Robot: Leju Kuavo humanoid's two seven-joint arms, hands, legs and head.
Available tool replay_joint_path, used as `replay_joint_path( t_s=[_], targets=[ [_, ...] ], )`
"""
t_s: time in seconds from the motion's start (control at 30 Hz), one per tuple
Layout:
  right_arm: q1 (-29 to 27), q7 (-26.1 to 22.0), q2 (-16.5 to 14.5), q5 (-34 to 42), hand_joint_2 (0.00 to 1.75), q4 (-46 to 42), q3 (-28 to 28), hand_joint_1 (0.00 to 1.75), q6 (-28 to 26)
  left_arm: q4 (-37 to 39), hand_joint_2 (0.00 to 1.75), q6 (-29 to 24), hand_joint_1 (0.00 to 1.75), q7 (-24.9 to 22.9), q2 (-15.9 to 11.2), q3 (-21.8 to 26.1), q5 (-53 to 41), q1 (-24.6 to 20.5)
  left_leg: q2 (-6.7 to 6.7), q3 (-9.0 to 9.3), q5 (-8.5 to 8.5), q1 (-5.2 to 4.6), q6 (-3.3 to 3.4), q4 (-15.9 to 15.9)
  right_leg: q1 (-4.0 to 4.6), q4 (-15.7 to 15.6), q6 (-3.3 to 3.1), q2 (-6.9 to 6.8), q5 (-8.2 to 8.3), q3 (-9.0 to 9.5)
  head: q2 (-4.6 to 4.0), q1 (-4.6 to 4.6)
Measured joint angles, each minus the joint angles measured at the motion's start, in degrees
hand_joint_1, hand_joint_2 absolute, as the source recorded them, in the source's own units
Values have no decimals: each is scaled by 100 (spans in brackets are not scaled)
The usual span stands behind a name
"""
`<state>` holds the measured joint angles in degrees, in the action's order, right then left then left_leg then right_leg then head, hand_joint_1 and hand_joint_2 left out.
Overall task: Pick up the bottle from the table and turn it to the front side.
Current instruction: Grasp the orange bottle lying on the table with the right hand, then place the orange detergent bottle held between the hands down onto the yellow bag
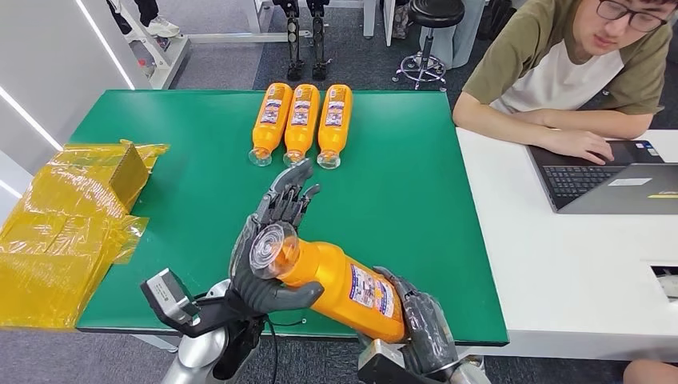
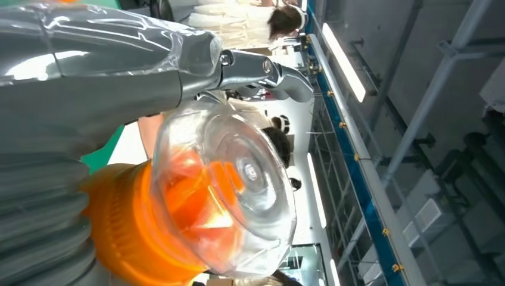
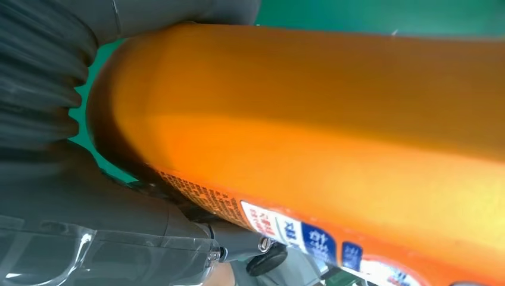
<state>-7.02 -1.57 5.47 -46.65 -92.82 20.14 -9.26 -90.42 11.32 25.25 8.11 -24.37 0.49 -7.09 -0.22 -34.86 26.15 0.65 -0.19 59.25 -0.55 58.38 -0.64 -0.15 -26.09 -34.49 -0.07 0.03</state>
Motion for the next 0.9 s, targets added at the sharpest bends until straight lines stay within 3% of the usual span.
replay_joint_path(
  t_s=[0.17,0.2,0.3,0.33,0.53,0.9],
  targets=[
    [-4,7,7,-60,175,-5,10,175,138,53,175,-49,0,-61,0,0,-62,-1,0,0,0,0,0,0,0,0,0,0,0,0,0,-1],
    [-3,8,8,-64,175,-5,10,175,152,62,175,-67,17,-68,0,0,-83,-2,0,0,0,0,0,0,0,0,0,0,0,0,0,-1],
    [9,5,8,-67,175,-1,8,175,197,86,175,-116,148,-104,0,1,-146,-9,0,0,0,0,0,0,0,0,0,0,0,0,0,-1],
    [23,-2,8,-66,175,5,6,175,207,94,175,-107,175,-134,0,2,-140,-13,0,0,0,0,0,0,0,0,0,0,0,0,0,-1],
    [160,-149,2,-32,175,94,-48,175,201,136,175,92,175,-367,1,22,138,-18,0,0,0,0,0,0,0,0,0,0,0,1,0,-1],
    [208,-406,-79,-160,175,208,-121,175,-185,159,175,114,175,-376,40,100,184,-75,-1,-2,0,0,0,0,0,1,0,-1,0,1,0,-1]
  ],
)
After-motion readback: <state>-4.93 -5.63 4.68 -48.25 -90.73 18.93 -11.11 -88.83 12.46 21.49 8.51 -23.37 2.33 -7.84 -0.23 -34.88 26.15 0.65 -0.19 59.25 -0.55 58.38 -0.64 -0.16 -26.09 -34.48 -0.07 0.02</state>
